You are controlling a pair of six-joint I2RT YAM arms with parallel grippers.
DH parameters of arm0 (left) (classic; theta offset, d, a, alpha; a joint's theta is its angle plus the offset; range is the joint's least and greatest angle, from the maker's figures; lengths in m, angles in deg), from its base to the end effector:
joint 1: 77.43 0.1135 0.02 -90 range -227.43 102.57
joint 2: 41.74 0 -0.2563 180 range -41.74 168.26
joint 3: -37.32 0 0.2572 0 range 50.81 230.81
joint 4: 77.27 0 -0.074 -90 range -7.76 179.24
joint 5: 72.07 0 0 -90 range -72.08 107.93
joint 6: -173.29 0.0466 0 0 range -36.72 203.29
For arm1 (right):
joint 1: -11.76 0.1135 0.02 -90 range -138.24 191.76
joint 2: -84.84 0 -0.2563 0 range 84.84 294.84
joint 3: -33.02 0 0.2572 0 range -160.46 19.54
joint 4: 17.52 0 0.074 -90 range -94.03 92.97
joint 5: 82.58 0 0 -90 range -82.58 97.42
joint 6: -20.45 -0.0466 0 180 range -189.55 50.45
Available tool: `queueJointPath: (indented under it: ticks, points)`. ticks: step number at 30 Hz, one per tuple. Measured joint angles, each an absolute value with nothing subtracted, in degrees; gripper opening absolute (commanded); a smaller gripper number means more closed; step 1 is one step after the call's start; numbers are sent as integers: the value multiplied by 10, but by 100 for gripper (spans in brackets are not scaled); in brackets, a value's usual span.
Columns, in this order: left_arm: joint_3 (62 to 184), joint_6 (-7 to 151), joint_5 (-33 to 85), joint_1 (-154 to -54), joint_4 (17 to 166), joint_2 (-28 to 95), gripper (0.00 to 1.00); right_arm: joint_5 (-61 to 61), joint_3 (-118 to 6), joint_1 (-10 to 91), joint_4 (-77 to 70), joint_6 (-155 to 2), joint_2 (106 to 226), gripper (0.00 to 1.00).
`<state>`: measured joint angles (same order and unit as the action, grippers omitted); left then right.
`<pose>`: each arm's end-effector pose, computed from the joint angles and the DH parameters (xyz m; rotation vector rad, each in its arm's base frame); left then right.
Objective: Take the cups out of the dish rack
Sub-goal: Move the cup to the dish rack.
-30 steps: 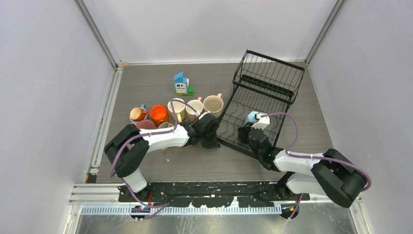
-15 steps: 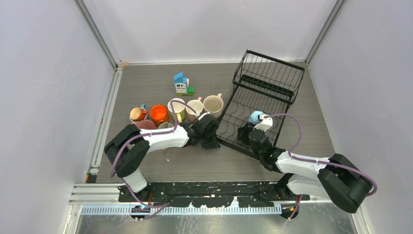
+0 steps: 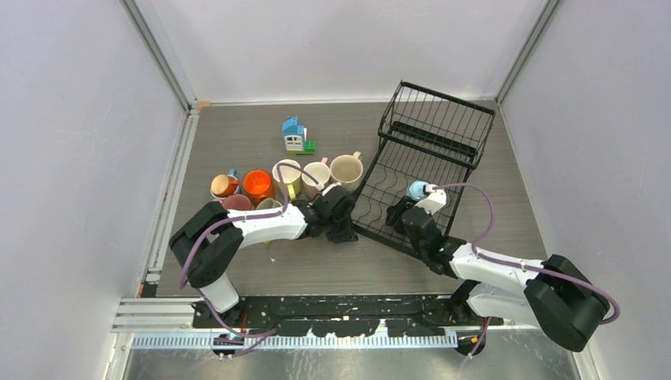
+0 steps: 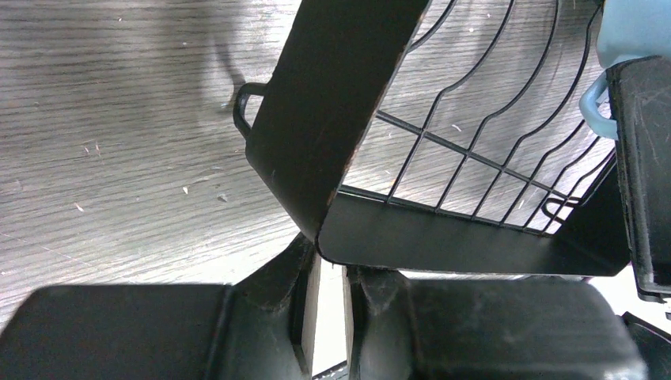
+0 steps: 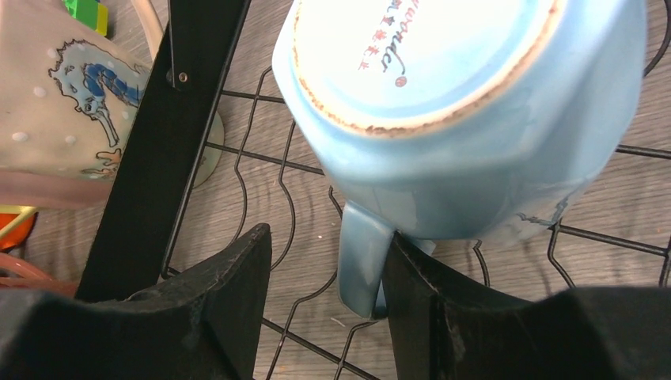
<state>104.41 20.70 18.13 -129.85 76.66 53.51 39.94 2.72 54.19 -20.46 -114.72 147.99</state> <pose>0.2077 -0.2701 0.1495 -0.2390 2.7030 -0.7411 0.1782 0.1289 0.1462 0.3845 1.9883 0.3791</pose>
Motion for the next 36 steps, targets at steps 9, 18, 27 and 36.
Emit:
queueJointPath:
  ticks: [9, 18, 27, 36]
  points:
    - [1041, 207, 181, -1298, 770, 535, 18, 404, 26, 543, -158, -1172, 1447, 58]
    - [1034, 207, 181, -1298, 779, 535, 20, 410, 22, 544, -99, -1200, 1410, 64]
    - [1025, 207, 179, -1298, 791, 532, 22, 417, 21, 544, -62, -1223, 1384, 73]
    - [1024, 207, 180, -1298, 793, 532, 22, 422, 31, 544, -48, -1226, 1338, 100]
